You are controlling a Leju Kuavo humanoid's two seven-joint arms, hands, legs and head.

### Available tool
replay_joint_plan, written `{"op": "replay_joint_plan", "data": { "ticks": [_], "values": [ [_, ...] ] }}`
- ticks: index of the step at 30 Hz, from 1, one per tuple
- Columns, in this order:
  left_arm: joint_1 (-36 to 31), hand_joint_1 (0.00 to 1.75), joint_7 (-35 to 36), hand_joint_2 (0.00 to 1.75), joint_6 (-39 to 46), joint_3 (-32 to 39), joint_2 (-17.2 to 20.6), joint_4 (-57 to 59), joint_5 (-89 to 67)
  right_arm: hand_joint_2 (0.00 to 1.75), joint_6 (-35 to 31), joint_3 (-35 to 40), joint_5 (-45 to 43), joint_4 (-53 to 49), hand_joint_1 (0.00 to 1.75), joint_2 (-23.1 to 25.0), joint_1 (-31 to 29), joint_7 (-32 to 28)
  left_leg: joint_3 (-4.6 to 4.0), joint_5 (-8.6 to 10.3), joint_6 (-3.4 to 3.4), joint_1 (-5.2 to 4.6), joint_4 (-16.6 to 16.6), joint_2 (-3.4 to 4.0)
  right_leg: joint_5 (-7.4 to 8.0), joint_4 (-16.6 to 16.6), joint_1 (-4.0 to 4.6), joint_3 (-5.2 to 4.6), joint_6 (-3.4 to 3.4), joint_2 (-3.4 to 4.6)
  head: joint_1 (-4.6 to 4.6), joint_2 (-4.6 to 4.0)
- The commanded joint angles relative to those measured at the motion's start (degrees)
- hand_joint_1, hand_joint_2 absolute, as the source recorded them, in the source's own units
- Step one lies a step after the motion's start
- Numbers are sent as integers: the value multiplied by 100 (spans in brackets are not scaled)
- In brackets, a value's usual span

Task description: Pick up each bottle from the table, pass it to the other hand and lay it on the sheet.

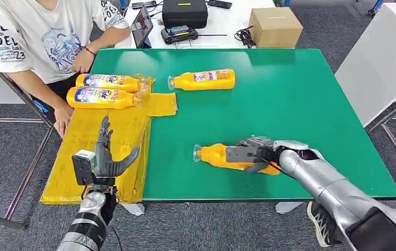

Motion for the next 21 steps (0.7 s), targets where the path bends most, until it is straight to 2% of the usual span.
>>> {"op": "replay_joint_plan", "data": {
  "ticks": [1,2,3,5,6,7,9,10,18,19,21],
  "values": [
    [442,0,259,175,-104,2,-43,-704,-105,175,-3687,-2922,1165,-2352,175,1765,2655,-616,45,-20,-19,25,-16,7,-14,-23,26,48,-22,4,5,0],
    [481,0,299,175,-144,-22,-66,-758,-97,175,-3710,-3110,1239,-2765,175,1877,2839,-645,25,-22,-18,24,-10,33,-9,-12,24,22,-19,31,-7,0],
    [502,0,325,175,-180,-63,-82,-790,-92,175,-3973,-3408,1227,-3156,175,2089,3034,-925,10,-19,-14,23,-4,38,-5,-4,24,7,-14,32,0,0],
    [500,0,410,175,-266,-176,-109,-802,-23,175,-4140,-3832,1081,-3709,175,2374,3332,-1408,11,-30,-22,25,1,36,-17,7,26,-1,-19,28,-4,0],
    [493,0,417,175,-281,-225,-116,-807,-13,175,-4119,-3903,1086,-3814,175,2395,3409,-1455,-8,-19,-18,16,-1,3,-19,9,21,-13,-14,-3,-9,0],
    [479,0,454,175,-304,-277,-128,-808,45,175,-4224,-4112,912,-3935,175,2546,3532,-1762,5,-30,-24,24,3,2,-32,13,29,-1,-22,-4,-6,0],
    [473,0,491,175,-340,-365,-129,-829,74,175,-4322,-4244,787,-4011,175,2626,3660,-2018,-20,-17,-16,33,0,-36,-30,6,30,-16,-23,-31,-4,0],
    [475,0,553,175,-395,-416,-129,-839,141,175,-4330,-4323,756,-3964,175,2658,3710,-2069,-7,-26,-18,35,5,-41,-40,7,33,2,-29,-37,-2,0],
    [534,0,657,175,-554,-684,-92,-901,313,175,-4347,-4628,604,-3763,175,2827,3855,-2370,-13,-17,-16,14,-6,-26,-25,-2,12,-8,-27,-25,-2,0],
    [550,0,746,175,-733,-677,-99,-946,513,175,-4352,-4680,579,-3761,175,2847,3884,-2377,3,-26,-20,19,-3,-23,-32,-3,18,9,-33,-23,-2,0],
    [563,0,936,175,-1129,-718,-72,-1005,890,175,-4343,-4764,534,-3722,175,2868,3928,-2413,-18,-15,-14,12,-6,-21,-21,-1,10,-16,-24,-20,-2,0]
  ]
}}
